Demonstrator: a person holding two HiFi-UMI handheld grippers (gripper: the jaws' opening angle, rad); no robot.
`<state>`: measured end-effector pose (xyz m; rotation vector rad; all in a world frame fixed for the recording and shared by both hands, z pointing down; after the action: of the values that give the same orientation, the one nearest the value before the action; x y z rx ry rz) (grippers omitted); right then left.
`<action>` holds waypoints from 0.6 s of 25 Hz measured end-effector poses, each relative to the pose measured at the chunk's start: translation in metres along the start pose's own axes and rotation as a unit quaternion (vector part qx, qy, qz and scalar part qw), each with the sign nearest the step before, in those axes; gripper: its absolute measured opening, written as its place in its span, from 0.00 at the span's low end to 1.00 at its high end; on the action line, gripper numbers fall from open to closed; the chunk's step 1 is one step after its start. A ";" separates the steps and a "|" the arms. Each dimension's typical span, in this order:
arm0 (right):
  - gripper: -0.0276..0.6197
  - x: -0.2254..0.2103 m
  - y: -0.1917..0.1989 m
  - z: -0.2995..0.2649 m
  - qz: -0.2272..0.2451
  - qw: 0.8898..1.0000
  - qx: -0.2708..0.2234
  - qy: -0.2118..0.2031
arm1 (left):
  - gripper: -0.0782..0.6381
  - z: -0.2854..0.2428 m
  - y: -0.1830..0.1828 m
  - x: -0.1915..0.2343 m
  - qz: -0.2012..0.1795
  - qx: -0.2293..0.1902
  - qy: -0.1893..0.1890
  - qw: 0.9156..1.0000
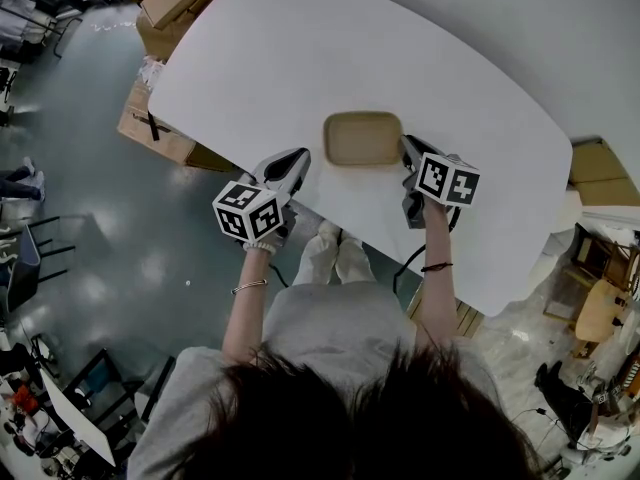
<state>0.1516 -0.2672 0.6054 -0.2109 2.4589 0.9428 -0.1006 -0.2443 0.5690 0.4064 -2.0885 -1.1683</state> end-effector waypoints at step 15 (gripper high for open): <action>0.10 0.003 -0.007 0.005 -0.016 1.000 -0.019 0.003 | 0.10 0.004 -0.011 0.001 -0.005 -0.012 -0.001 1.000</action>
<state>0.1532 -0.2695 0.5968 -0.2651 2.4367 0.9764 -0.1048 -0.2489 0.5592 0.4048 -2.0738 -1.1997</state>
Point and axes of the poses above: the fingertips, and each gripper's own axes: z backward along the fingers, x to its left, y out of its underside, the point moved 4 cm from there along z, backward along the fingers, and after that the axes turned 4 degrees about -z, right-handed, at the moved point
